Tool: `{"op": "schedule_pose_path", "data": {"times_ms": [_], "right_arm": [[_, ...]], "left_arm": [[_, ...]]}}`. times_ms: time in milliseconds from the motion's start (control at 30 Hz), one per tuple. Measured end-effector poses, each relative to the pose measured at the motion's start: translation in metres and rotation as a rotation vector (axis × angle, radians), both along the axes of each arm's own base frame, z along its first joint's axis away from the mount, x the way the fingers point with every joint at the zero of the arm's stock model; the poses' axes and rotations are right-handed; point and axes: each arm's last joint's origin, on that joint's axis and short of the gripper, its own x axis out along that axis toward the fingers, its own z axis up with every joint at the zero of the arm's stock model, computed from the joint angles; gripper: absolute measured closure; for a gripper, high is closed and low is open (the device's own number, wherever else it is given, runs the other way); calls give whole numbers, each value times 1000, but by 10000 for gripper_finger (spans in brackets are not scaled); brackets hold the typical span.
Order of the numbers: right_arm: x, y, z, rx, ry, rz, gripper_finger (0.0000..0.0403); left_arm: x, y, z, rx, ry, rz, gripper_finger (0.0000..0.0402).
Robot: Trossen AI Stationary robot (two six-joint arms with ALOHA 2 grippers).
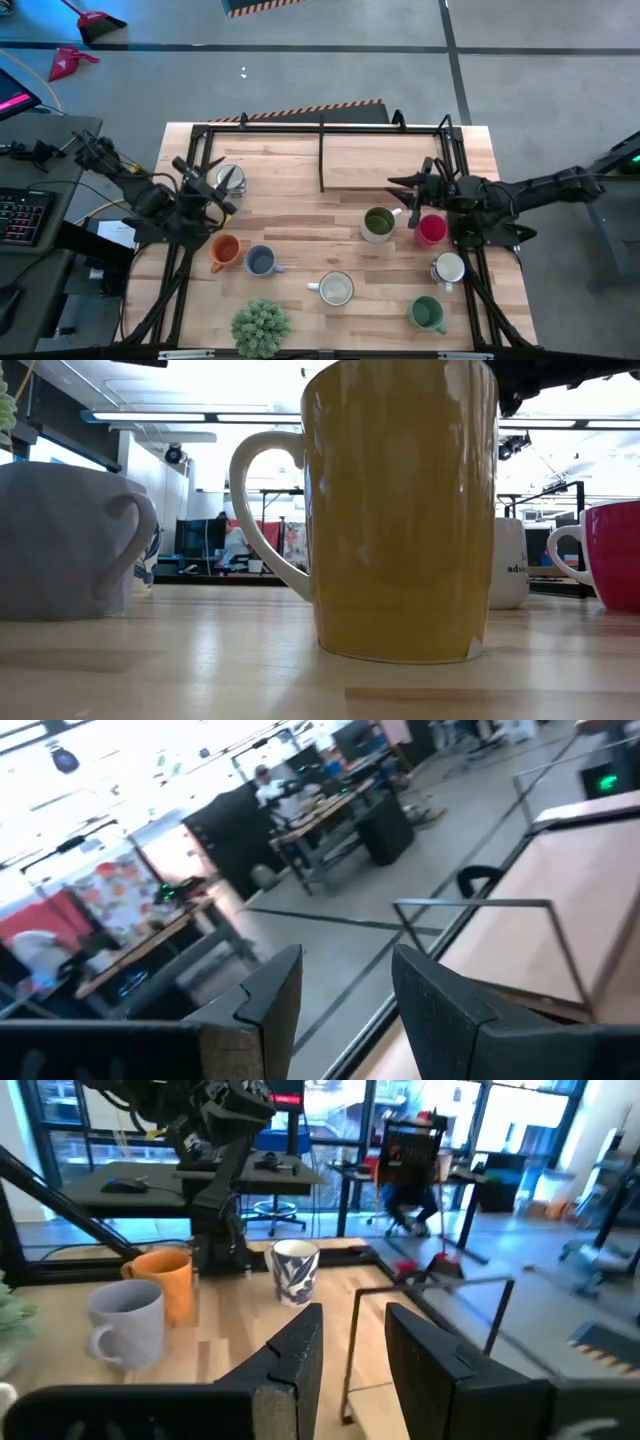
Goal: Place coffee mugs
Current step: Put the white mug on the shelf
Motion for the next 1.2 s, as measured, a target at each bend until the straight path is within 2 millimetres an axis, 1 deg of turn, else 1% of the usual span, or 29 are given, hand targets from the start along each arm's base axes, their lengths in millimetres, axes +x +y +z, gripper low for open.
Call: {"op": "schedule_pose_path", "data": {"times_ms": [133,300,433,600,700,800,900,1067,1133,1200], "right_arm": [[1,-5,-2,16,19,-10,307],[1,-11,-2,0,20,-44,307],[1,-15,-2,-34,31,-66,307],[1,-22,-2,-53,35,-82,307],[1,-27,-1,-50,32,-67,307],[0,-31,-1,-49,31,-77,307],[0,-35,0,-48,19,-77,307],[0,-41,5,-56,-33,-14,307],[-1,-45,8,-50,-28,17,307],[1,-49,13,-31,-29,43,307]], "left_arm": [[2,5,-1,-31,24,16,254],[5,11,-1,-78,-2,57,254],[10,23,-3,-168,44,85,254],[18,41,6,-237,72,103,254],[25,53,20,-258,99,-1,254],[31,67,35,-218,106,-171,254],[31,84,47,-189,36,-245,254],[28,116,44,-303,-9,-328,254],[33,129,39,-336,-39,-390,254],[42,142,28,-365,-66,-462,254]]}}
